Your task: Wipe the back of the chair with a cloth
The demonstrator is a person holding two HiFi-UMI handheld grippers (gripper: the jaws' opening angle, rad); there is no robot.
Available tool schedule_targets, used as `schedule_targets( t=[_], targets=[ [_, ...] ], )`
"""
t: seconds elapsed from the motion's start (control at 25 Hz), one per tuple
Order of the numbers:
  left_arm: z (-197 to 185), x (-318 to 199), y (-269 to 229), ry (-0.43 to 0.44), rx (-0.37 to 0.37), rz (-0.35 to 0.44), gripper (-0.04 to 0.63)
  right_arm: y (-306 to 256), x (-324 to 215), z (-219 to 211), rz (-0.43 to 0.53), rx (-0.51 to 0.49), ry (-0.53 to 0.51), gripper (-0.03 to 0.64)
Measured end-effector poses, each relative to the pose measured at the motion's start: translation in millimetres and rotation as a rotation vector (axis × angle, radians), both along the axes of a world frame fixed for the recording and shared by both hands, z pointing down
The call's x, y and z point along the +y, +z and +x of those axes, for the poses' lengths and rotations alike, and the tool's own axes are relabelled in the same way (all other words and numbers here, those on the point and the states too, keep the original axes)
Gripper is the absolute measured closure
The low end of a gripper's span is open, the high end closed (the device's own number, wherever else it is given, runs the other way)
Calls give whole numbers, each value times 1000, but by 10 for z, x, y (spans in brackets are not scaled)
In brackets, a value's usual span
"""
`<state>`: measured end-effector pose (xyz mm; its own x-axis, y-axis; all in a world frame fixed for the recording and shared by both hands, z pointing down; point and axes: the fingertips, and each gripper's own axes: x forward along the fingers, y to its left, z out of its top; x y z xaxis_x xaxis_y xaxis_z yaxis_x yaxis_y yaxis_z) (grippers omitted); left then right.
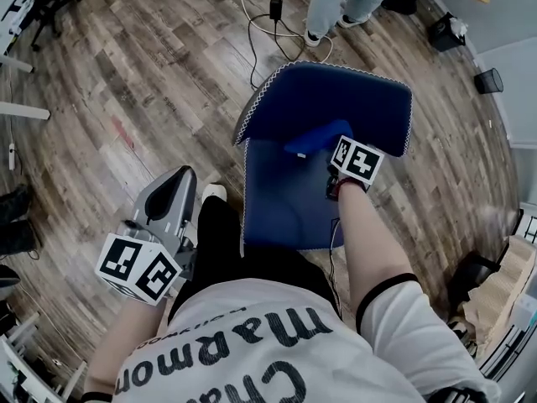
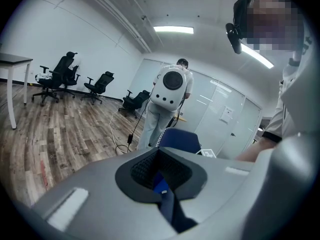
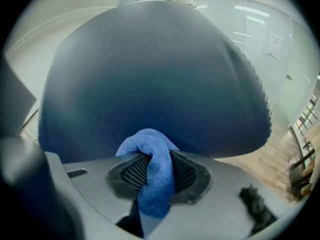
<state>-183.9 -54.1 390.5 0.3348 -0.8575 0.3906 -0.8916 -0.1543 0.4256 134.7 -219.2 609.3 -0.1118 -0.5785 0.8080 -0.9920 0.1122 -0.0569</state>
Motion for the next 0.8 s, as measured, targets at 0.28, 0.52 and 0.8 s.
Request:
schedule_targets(
  t=[0.28, 0.52, 0.8],
  targets=[
    [0, 28, -10, 0, -5, -8, 586, -95, -23, 536, 16, -8, 169, 503],
    [25, 46, -12, 10, -7, -8, 586, -187, -1, 896, 34, 26, 232, 503],
    [19, 96, 1, 7, -6, -7, 586, -253, 86, 1169, 62, 56, 284, 503]
  ],
)
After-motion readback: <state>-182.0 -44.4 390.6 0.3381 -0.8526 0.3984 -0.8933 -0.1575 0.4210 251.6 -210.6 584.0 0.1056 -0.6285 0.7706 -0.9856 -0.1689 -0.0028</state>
